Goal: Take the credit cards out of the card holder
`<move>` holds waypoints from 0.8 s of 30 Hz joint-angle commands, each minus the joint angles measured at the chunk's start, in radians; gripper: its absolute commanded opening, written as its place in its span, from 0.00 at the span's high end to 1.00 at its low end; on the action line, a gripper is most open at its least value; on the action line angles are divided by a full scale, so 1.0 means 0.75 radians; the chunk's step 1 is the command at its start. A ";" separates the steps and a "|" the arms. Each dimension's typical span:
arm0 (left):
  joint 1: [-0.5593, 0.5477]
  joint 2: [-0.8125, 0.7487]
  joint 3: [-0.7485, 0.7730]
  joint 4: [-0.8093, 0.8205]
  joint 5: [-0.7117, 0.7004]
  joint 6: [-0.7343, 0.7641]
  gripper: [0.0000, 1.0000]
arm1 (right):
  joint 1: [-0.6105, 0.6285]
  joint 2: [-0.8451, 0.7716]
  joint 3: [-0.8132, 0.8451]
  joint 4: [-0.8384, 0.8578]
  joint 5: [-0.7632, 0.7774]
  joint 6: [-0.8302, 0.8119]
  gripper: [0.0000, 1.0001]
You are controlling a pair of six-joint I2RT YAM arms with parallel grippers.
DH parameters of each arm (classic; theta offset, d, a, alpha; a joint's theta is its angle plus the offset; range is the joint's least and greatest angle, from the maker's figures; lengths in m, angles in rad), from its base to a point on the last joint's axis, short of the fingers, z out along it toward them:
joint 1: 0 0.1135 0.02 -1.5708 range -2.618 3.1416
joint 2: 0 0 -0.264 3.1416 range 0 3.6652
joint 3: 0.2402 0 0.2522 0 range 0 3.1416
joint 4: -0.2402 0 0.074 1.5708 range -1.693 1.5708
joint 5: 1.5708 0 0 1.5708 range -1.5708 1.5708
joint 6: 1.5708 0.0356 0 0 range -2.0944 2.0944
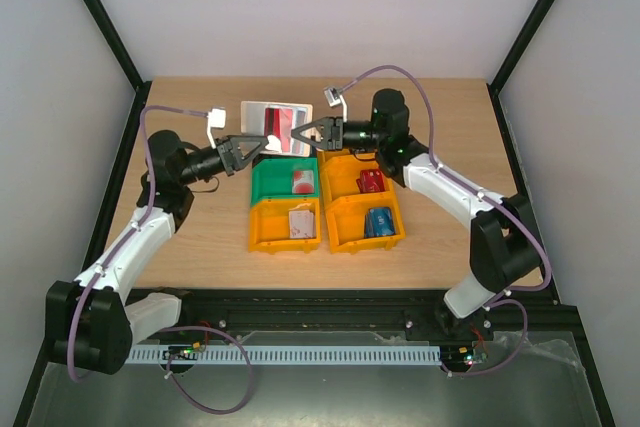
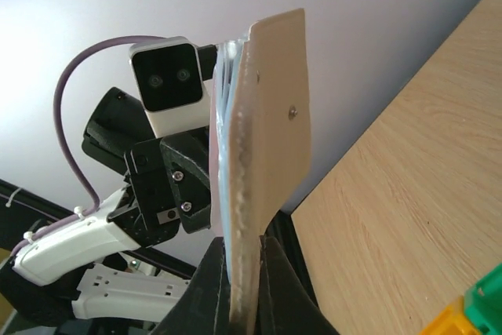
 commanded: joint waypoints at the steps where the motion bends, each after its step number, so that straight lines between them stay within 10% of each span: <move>1: 0.031 -0.004 0.046 -0.050 0.029 0.085 0.98 | -0.024 -0.002 0.084 -0.126 -0.039 -0.119 0.98; 16: 0.113 -0.037 0.070 -0.175 0.058 0.257 0.98 | -0.157 -0.051 0.079 -0.384 -0.005 -0.242 0.98; 19: 0.104 -0.071 0.160 -0.444 -0.010 0.699 0.98 | -0.263 -0.089 0.068 -0.446 0.058 -0.231 0.98; 24: -0.057 -0.150 0.262 -0.931 -0.348 2.014 0.98 | -0.489 -0.146 0.087 -0.714 0.138 -0.291 0.98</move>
